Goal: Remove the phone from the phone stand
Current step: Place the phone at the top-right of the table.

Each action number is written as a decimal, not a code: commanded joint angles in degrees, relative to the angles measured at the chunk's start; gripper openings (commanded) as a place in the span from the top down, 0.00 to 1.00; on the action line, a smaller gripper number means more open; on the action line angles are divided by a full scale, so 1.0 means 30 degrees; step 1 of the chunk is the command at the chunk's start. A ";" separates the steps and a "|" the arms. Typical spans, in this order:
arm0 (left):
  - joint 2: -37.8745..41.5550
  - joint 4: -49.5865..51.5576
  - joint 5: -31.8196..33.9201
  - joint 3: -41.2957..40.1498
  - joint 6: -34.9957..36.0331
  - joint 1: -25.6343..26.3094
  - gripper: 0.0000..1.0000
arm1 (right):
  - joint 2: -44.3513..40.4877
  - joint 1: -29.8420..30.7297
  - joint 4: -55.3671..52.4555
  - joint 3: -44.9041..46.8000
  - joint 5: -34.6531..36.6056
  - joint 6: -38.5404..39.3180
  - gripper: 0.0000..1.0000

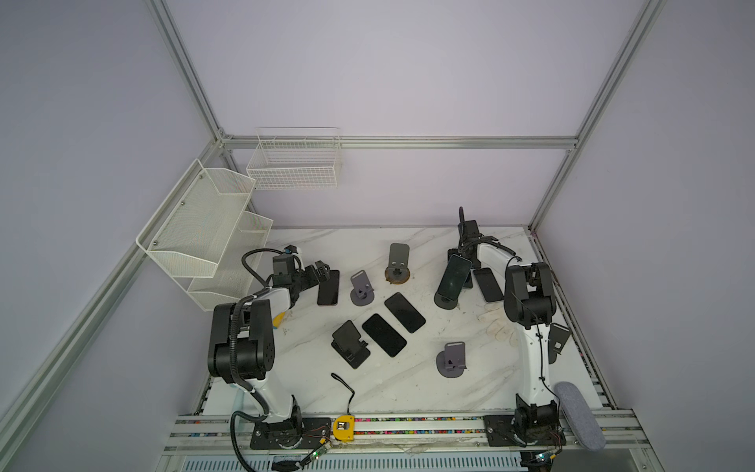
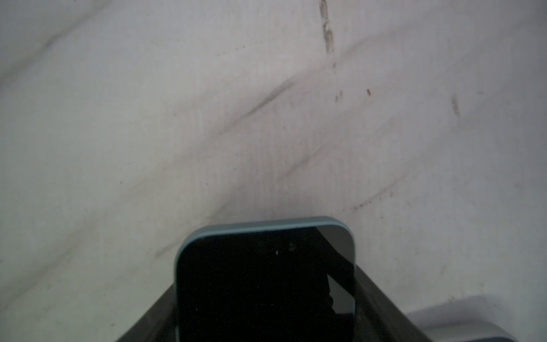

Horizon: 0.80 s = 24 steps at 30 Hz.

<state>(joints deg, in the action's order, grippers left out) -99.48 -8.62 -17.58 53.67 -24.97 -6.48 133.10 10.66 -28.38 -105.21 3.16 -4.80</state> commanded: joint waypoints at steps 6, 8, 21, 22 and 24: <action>0.0552 -0.0800 -0.0296 -0.0696 -0.0201 -0.0190 0.00 | 0.0731 0.0029 -0.1057 0.0268 0.1117 0.0003 0.24; 0.0517 -0.0922 -0.0318 -0.0719 -0.0231 -0.0216 0.00 | 0.0824 0.0048 -0.1277 0.0057 0.1097 -0.0013 0.22; 0.0467 -0.0932 -0.0496 -0.0711 -0.0315 -0.0232 0.00 | 0.0117 0.0110 -0.0357 0.0535 0.1494 -0.0100 0.20; 0.0431 -0.0965 -0.0522 -0.0700 -0.0346 -0.0215 0.00 | 0.0136 0.0109 -0.0425 0.0459 0.1507 -0.0101 0.19; 0.0260 -0.0740 -0.0649 -0.0559 -0.0348 -0.0236 0.00 | -0.0057 0.0110 -0.0243 0.0514 0.1527 -0.0125 0.19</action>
<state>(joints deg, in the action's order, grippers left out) -99.48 -9.08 -18.04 53.52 -25.15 -6.70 132.94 10.87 -26.33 -104.49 5.48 -5.52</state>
